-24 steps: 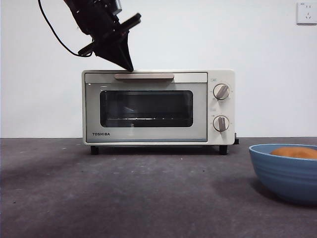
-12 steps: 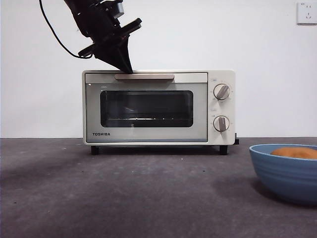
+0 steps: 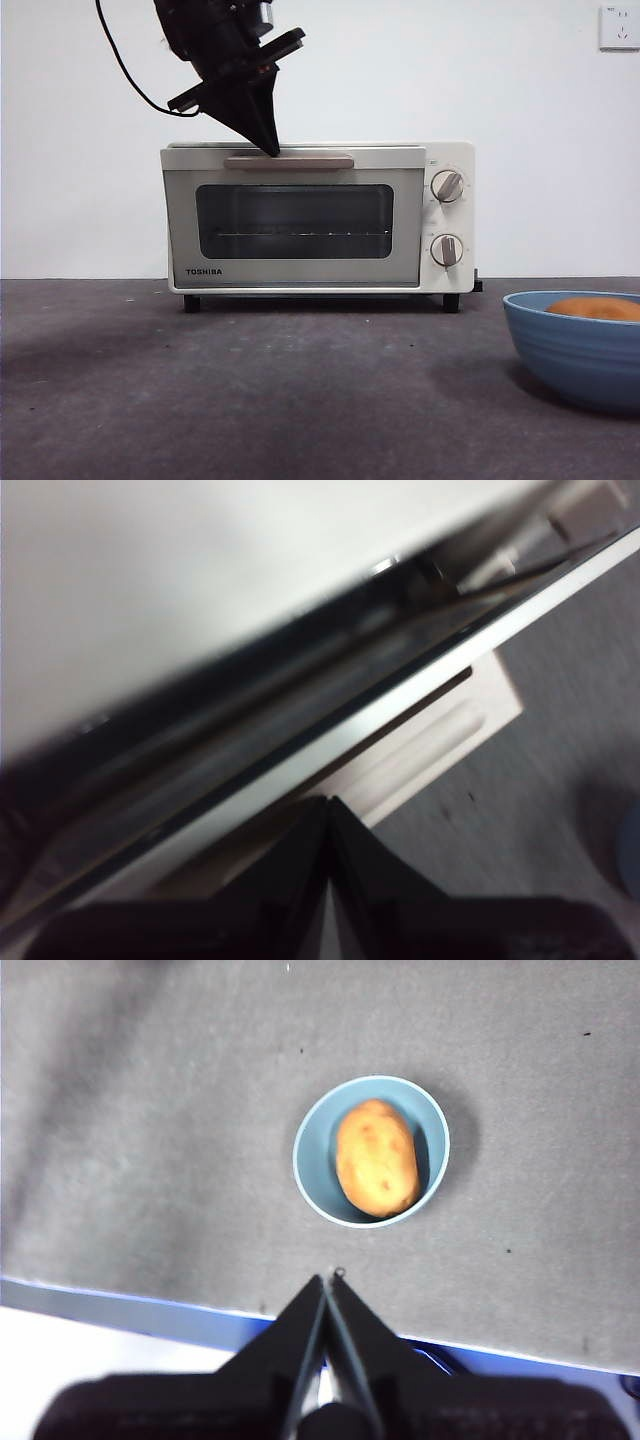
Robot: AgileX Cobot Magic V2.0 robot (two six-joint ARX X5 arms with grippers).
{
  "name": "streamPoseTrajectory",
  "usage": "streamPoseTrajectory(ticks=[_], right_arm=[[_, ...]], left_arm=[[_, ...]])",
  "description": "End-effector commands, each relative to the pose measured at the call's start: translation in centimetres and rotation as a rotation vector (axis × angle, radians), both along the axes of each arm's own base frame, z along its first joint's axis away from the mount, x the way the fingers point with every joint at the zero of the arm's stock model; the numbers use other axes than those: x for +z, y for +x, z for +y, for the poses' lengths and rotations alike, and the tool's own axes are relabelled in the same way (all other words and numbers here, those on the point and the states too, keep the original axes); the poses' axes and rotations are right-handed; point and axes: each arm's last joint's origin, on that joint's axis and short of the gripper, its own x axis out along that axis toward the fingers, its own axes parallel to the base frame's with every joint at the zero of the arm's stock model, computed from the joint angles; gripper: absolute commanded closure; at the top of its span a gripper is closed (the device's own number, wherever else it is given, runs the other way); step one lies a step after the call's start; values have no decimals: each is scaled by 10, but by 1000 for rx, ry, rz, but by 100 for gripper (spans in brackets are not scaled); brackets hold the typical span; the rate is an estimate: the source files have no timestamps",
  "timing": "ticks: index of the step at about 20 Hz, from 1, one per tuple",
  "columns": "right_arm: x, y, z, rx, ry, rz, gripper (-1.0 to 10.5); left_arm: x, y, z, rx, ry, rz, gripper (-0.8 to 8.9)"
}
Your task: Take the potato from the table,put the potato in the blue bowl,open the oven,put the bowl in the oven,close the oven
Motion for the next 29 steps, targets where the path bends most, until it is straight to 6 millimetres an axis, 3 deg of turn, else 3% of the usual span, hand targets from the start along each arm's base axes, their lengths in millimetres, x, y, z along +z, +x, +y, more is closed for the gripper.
streamPoseTrajectory(ticks=[1,9,21,29], right_arm=[[0,-13,-4,-41,49,0,955],[0,-49,-14,-41,227,-70,955],[4,-54,-15,-33,243,-91,954],[4,-54,-15,-41,237,-93,954]], left_arm=[[-27,1,-9,-8,77,83,819],[-31,-13,-37,-30,118,88,819],[-63,-13,-55,-43,176,169,819],[-69,-17,-64,-60,195,177,819]])
